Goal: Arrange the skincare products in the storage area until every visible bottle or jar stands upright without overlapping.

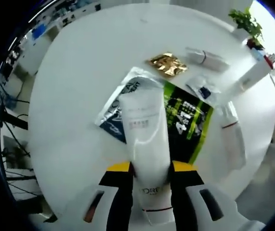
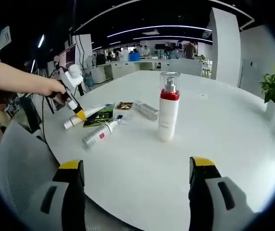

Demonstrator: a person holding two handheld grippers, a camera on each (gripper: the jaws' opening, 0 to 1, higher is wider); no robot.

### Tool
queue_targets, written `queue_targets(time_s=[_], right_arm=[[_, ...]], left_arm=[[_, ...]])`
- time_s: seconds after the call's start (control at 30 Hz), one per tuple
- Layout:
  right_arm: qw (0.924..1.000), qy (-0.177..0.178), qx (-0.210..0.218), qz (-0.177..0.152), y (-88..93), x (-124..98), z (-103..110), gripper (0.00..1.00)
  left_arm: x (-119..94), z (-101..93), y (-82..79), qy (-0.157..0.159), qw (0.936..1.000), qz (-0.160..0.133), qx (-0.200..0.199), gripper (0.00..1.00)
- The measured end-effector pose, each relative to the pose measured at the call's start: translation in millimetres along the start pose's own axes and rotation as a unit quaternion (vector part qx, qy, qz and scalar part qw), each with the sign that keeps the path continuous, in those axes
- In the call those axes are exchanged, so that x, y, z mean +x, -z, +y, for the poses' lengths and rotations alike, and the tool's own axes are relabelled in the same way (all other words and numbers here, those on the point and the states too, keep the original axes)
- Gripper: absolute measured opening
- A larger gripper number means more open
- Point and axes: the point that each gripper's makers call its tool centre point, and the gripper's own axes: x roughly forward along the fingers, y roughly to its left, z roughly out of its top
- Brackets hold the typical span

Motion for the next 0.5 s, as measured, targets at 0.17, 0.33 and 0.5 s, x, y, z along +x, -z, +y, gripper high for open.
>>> queue_targets(time_s=[0.17, 0.33, 0.5], right_arm=[[1.0000, -0.003, -0.004, 0.001, -0.3, 0, 2, 0.90], [0.9999, -0.010, -0.011, -0.005, -3.3, -1, 6, 0.87], [0.9997, -0.017, -0.015, -0.012, -6.9, -2, 10, 0.84]], left_arm=[[-10, -11.0, -3.3, 0.014, 0.9995, -0.028, -0.009, 0.26], [-22, -25.9, -3.7, 0.032, 0.9978, -0.055, -0.019, 0.26], [-38, -40.4, -3.2, 0.043, 0.9959, -0.079, -0.015, 0.26]])
